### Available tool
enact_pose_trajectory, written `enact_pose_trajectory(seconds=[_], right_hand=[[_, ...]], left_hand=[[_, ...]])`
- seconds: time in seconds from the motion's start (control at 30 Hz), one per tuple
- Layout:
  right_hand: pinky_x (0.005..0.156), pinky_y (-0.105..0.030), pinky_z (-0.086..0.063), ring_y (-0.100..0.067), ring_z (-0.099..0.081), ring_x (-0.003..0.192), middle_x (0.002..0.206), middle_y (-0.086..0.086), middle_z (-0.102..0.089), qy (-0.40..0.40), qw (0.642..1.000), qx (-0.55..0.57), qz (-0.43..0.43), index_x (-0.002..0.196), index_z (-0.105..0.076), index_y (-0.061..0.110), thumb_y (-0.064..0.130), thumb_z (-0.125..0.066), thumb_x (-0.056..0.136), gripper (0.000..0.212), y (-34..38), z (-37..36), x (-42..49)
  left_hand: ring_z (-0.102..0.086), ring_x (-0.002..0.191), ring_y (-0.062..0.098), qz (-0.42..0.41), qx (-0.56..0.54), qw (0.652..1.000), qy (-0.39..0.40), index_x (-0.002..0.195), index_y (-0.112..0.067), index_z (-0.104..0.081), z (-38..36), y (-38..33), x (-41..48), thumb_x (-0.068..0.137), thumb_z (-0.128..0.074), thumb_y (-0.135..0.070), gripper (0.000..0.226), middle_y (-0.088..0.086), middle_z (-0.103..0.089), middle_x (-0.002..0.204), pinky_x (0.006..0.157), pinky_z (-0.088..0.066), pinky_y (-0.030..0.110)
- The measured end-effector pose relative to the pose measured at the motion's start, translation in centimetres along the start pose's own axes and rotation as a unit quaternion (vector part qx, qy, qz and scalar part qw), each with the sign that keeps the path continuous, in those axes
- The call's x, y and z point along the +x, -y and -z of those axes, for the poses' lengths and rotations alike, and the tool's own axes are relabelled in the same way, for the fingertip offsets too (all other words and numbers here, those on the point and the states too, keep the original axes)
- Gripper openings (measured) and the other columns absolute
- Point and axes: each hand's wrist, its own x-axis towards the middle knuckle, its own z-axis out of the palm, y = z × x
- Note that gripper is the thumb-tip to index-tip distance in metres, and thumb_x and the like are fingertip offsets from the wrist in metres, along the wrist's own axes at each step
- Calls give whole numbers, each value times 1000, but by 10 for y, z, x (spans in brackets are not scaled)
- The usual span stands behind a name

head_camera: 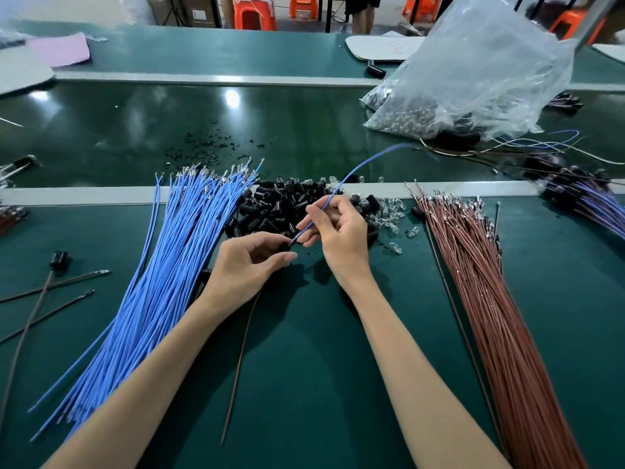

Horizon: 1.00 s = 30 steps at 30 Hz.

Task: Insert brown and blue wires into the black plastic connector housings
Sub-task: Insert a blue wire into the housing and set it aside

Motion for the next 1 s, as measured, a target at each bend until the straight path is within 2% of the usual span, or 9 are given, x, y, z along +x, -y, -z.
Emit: enact_pose_trajectory(seconds=[0.13, 0.27, 0.4, 0.53, 0.7, 0.83, 1.0], right_hand=[[48, -18, -49, -14, -63, 48, 61, 2, -67, 35, 999, -24, 5, 80, -55, 14, 6, -59, 92, 15, -1, -5, -1], [47, -18, -48, -16, -63, 46, 61, -2, -68, 53, 998, 4, -26, 78, -56, 11, 6, -61, 91, 15, 2, -6, 0], [48, -19, -49, -17, -63, 46, 64, -4, -70, 71, 997, -1, -44, 78, -58, 10, 6, -63, 90, 13, 4, -7, -1], [53, -18, -48, -12, -59, 46, 57, 0, -65, 49, 997, -43, -36, 73, -62, 15, 11, -67, 87, 16, 9, -6, 4], [43, -18, -42, -7, -48, 40, 48, 5, -58, 56, 993, -86, -66, 68, -63, 19, 13, -71, 84, 19, 14, -6, 6], [49, -14, -42, -4, -50, 42, 47, 9, -55, 56, 987, -144, -36, 66, -62, 17, 10, -73, 81, 20, 17, -1, 11], [55, -19, -47, -9, -57, 50, 61, -7, -65, 70, 985, -151, -53, 67, -63, 18, 12, -74, 81, 19, 16, 9, 12]], left_hand=[[-66, 71, 10, -2, 0, 1000, -2, 100, -2, -71, 0, -2, -1, 79, -74, -5, 21, 8, -73, 82, 72, -52, 19], [-67, 73, 11, 0, -21, 1000, -10, 101, -3, -70, 1, -2, -2, 79, -72, -1, 22, 10, -73, 86, 74, -53, 20], [-67, 74, 7, 13, -49, 999, -10, 105, -4, -70, 0, -3, 0, 80, -72, 0, 26, 5, -73, 86, 75, -53, 17], [-69, 74, 9, 49, -71, 996, -10, 94, -11, -73, -4, -6, 5, 80, -74, -6, 16, 2, -74, 82, 77, -55, 22], [-70, 76, 16, 53, -91, 994, -38, 82, -16, -71, -26, -11, 3, 79, -74, -4, 14, 5, -74, 79, 79, -56, 29], [-68, 73, 10, 44, -89, 994, -47, 83, -22, -71, -26, -7, 0, 77, -77, -5, 19, -2, -74, 77, 73, -54, 21], [-69, 74, 7, 41, -76, 995, -48, 92, -25, -70, -26, -6, 0, 75, -79, -10, 25, -4, -74, 80, 74, -53, 17]])
